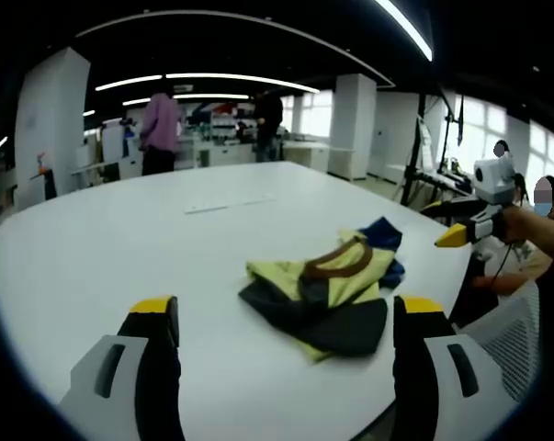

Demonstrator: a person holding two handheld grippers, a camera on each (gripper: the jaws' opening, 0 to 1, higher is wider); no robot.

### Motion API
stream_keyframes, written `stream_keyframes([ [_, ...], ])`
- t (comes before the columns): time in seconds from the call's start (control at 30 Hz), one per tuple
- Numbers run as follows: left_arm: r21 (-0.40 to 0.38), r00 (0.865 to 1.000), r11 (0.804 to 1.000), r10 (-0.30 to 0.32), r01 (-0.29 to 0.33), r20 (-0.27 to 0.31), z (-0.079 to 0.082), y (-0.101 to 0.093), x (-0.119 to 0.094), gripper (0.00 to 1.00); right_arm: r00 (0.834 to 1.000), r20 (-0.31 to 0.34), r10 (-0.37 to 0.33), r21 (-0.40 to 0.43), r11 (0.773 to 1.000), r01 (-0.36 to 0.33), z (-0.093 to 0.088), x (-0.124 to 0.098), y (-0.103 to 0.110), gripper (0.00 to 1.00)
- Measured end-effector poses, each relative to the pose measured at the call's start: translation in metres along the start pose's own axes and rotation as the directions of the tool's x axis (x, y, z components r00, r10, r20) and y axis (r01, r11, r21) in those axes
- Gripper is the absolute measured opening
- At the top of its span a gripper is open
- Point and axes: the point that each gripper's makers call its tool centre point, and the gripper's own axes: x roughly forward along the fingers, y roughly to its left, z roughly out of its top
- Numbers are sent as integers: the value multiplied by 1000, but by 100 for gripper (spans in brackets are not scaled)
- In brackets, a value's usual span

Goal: Fold the garment on the visible template until the final outline fits inside the template.

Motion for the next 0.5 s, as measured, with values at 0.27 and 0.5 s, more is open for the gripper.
stream_keyframes([
  [0.27,11,1000,1000,-6,6,-8,0,-1,0,92,1000,-1,-1,0,1000,1,0,-1,0,90],
  [0.5,32,1000,999,-4,5,-7,4,2,-1,90,1000,5,6,-4,1000,-6,2,-2,0,89],
])
